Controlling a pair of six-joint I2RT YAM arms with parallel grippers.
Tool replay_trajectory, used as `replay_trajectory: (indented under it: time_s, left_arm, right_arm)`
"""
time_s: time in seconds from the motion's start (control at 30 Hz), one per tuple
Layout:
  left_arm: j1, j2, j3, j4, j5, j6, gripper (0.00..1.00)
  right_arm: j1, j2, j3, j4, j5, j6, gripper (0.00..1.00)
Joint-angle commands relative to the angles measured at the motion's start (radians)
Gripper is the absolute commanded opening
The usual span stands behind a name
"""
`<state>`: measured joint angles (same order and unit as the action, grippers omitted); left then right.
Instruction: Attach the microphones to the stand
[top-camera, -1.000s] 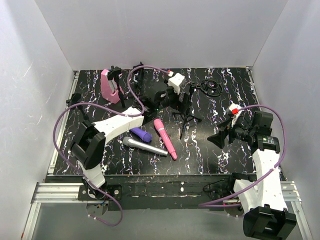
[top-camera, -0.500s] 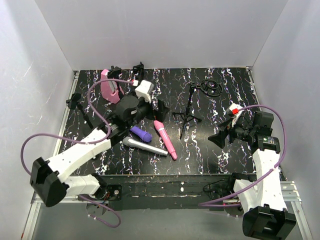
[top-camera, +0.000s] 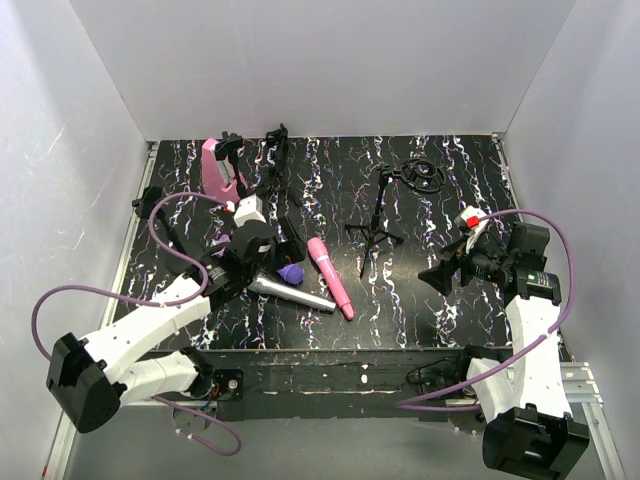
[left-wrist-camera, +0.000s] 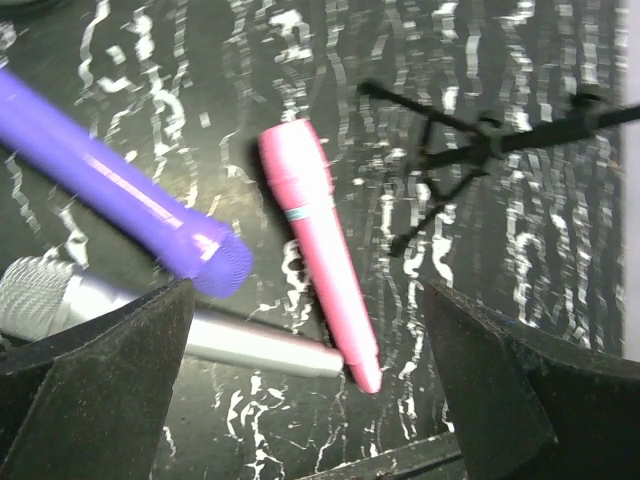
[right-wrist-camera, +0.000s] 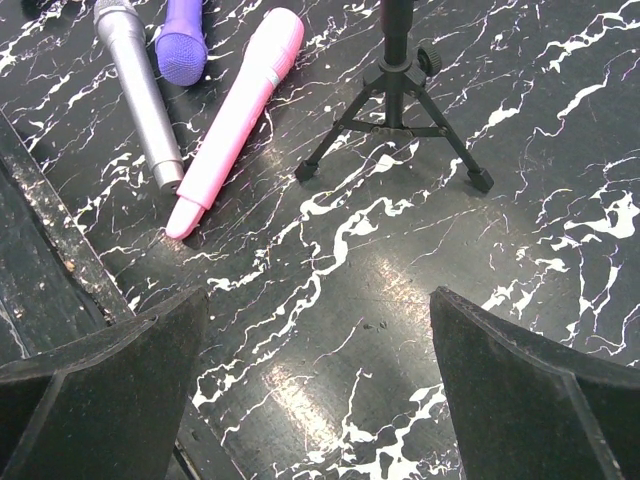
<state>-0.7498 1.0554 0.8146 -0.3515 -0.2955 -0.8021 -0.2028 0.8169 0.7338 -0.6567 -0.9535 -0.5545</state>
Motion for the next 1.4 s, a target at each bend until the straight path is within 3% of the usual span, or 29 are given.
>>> replay_trajectory:
  time_s: [0.0,0.27,0.47,0.63,0.8,0.97,1.17,1.37]
  left_arm:
    - [0.006,0.070,0.078,-0.211,-0.161,-0.164,0.98]
    - [0.039,0.259,0.192,-0.382,-0.248,-0.310,0.96]
    - [0.124,0.291,0.149,-0.305,-0.188,-0.256,0.83]
    - [0.148,0.284,0.133,-0.322,-0.174,-0.256,0.89]
    - [0.223,0.304,0.115,-0.236,-0.107,-0.204,0.89]
    - [0.294,0.431,0.147,-0.196,-0.034,-0.180,0.87]
    - [0.302,0.569,0.193,-0.144,0.024,-0.161,0.85]
    - [0.303,0.653,0.236,-0.104,0.094,-0.143,0.66]
  right_arm:
    - [-0.004,-0.007,0.001,-0.007,-0.025,-0.015,0.98]
    - [-0.006,-0.028,-0.008,0.002,-0.034,-0.004,0.98]
    - [-0.010,-0.025,-0.002,-0.006,-0.025,-0.007,0.98]
    - [-0.014,-0.027,-0.007,-0.001,-0.036,-0.007,0.98]
    - [-0.014,-0.016,0.001,-0.017,-0.037,-0.018,0.98]
    - [-0.014,-0.027,-0.001,-0.017,-0.034,-0.019,0.98]
    - [-0.014,-0.027,-0.001,-0.015,-0.036,-0.022,0.98]
    - [-0.014,-0.027,-0.001,-0.017,-0.036,-0.024,0.98]
